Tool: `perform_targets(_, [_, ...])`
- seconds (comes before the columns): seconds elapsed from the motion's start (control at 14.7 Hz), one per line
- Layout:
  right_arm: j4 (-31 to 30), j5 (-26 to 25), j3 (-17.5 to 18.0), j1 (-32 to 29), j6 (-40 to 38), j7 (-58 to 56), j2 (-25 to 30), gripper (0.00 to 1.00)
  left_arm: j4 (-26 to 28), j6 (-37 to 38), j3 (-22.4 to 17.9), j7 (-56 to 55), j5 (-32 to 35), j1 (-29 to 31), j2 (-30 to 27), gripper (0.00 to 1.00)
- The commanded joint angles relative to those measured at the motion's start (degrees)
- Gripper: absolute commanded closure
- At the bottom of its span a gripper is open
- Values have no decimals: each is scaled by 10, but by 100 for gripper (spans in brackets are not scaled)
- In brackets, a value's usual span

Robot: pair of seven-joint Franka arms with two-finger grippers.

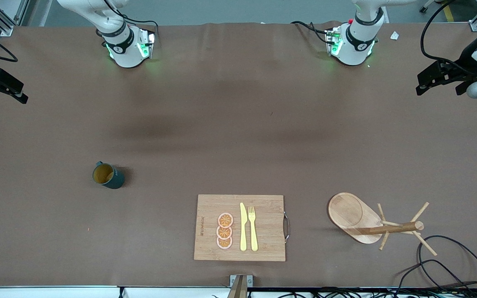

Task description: Pass cup and hang on rack

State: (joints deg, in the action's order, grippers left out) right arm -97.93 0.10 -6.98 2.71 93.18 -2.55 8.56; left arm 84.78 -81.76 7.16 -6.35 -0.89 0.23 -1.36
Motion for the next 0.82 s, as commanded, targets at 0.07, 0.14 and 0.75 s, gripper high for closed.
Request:
perform_targets(0.07, [-6,-7,1,4,3,11,6,0,-3,11,1,7,5,2,-7,0])
perform_targets(0.14, [-6,-7,1,4,4,11,6,0,-3,11,1,7,5,2,-7,0])
perform_targets(0.75, [-5,-8,1,4,4,11,6,0,-8,11,-2,9,5,4,-5,0])
